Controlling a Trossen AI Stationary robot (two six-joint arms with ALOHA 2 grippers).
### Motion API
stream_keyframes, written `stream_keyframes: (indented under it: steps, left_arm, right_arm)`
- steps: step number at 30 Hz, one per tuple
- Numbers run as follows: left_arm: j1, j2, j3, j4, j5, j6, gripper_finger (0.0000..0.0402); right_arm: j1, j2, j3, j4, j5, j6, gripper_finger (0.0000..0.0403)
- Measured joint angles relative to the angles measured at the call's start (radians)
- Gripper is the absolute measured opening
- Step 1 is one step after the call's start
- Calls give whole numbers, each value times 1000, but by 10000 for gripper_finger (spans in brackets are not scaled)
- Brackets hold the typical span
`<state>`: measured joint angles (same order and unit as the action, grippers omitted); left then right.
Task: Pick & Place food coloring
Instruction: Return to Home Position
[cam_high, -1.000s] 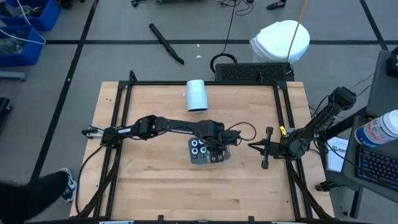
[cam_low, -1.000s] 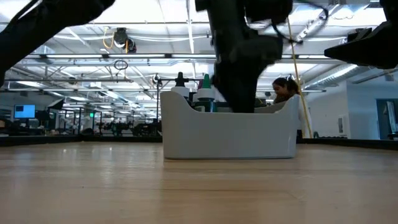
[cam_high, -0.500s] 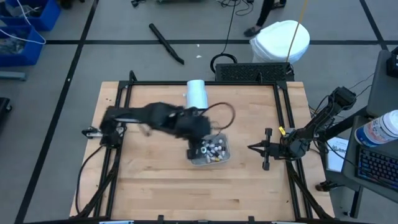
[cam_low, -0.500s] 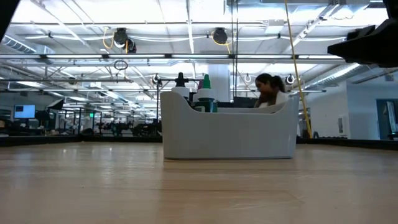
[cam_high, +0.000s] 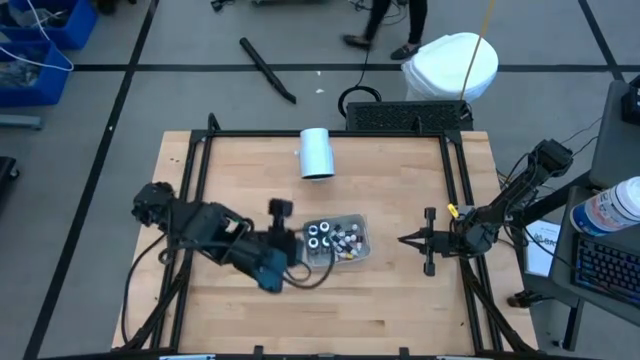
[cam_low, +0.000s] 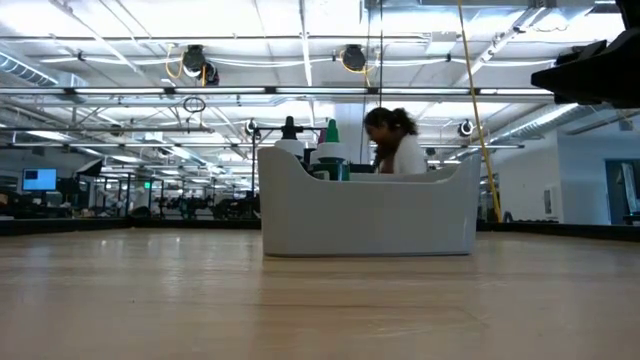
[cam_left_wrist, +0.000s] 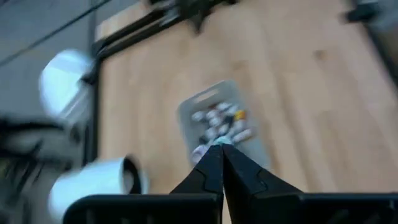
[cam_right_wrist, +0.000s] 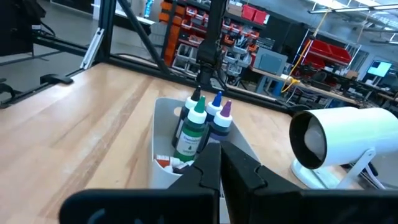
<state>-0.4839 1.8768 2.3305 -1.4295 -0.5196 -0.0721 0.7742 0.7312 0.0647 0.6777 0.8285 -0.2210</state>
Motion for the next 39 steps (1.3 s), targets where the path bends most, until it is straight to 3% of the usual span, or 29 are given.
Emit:
stream_keyframes:
  steps: [4,10,20,23,27,30,35,39]
  left_arm:
    - [-33,-34,-99,145,71,136,4]
    - [-62,-235,-357,356,21,186,3]
    - [-74,-706,-1023,905,67,219,2]
    - [-76,-820,-1245,1161,97,255,2]
    - [-80,-925,-1499,1503,136,369,2]
    - [-59,-998,-1632,1573,99,383,2]
    - [6,-1099,-1813,1672,169,327,1]
    - [22,-1182,-1921,1738,170,314,1]
  right_arm:
    - [0,0,0,0,-20,24,0]
    - [0,0,0,-1,-75,75,0]
    - [0,0,0,-14,-75,132,0]
    - [0,0,0,-10,-82,138,0]
    - [-9,0,0,-3,-168,172,0]
    - [-43,-15,0,18,-190,176,0]
    - [-137,-49,0,13,-392,183,0]
    - [-179,-90,0,-26,-384,161,0]
